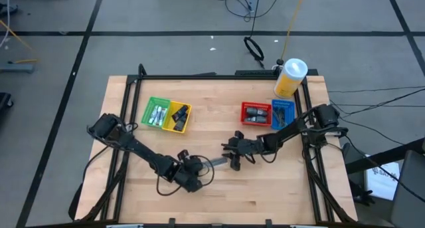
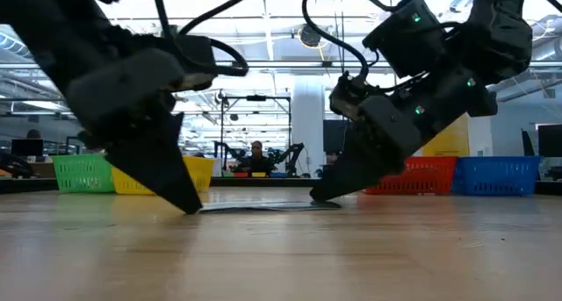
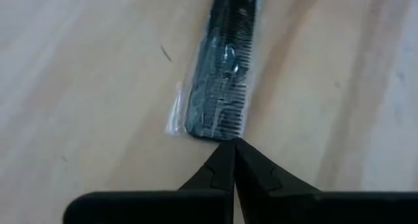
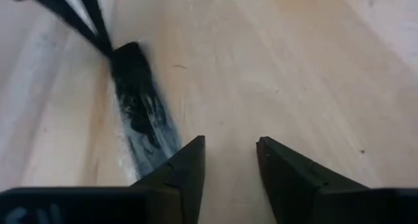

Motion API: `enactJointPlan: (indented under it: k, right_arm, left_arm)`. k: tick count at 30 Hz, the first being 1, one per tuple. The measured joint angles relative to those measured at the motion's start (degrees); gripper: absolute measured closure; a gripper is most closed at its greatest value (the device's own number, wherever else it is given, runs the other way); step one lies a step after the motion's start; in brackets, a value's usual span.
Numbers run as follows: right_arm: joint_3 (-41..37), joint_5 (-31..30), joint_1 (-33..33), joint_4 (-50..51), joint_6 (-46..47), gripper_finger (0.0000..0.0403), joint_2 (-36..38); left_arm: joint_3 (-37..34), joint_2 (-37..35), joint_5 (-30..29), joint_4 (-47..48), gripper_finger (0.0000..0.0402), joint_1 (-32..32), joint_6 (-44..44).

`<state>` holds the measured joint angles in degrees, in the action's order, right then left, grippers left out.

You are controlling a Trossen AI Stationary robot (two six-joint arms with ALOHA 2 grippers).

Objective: Pick & Place Travel size toiletries
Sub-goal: Put the comb into the blue bin

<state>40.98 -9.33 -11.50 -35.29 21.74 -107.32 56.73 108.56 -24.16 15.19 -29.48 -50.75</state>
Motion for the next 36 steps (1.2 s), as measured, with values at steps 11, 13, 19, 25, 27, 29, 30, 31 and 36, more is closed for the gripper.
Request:
enactJointPlan:
  k: [11, 13, 19, 25, 27, 29, 30, 31, 36]
  right_arm:
    - [-0.1, -0.3, -13.7, -0.9, 6.2, 0.0319, 0.0]
    - [-0.2, 0.2, -16.1, -3.5, 6.2, 0.0321, -0.2]
    - [-0.2, -1.0, -20.8, -10.8, -3.2, 0.0321, 0.4]
    - [-0.1, -5.7, -20.9, -5.6, -17.5, 0.0301, 3.4]
    - [-0.2, -5.8, -20.4, -2.4, -23.5, 0.0282, 4.4]
    - [-0.1, -5.7, -19.7, -1.0, -29.3, 0.0258, 4.6]
    - [-0.1, -5.5, -19.3, -0.2, -31.7, 0.0246, 4.6]
    - [-0.1, -5.4, -18.8, 0.7, -34.0, 0.0233, 4.6]
    - [-0.2, -5.5, -16.9, 2.4, -42.4, 0.0182, 3.3]
  left_arm:
    - [-0.2, 4.4, -5.8, -20.9, 0.0394, 8.0, 17.9]
    - [-0.3, 4.4, -5.0, -26.6, 0.0399, 9.6, 22.2]
    - [0.1, 0.6, 1.6, -31.1, 0.0389, 11.4, 26.2]
    - [0.1, -1.4, 11.0, -24.7, 0.0399, 10.2, 18.4]
    - [0.2, -0.5, 13.3, -24.6, 0.0397, 9.3, 16.2]
    - [0.2, 0.4, 13.9, -23.7, 0.0394, 8.3, 14.6]
    - [0.2, 1.1, 13.9, -23.8, 0.0393, 7.8, 13.7]
    - [0.2, 1.8, 14.0, -24.2, 0.0393, 7.5, 12.9]
    - [0.3, 5.5, 13.6, -26.4, 0.0399, 7.5, 10.5]
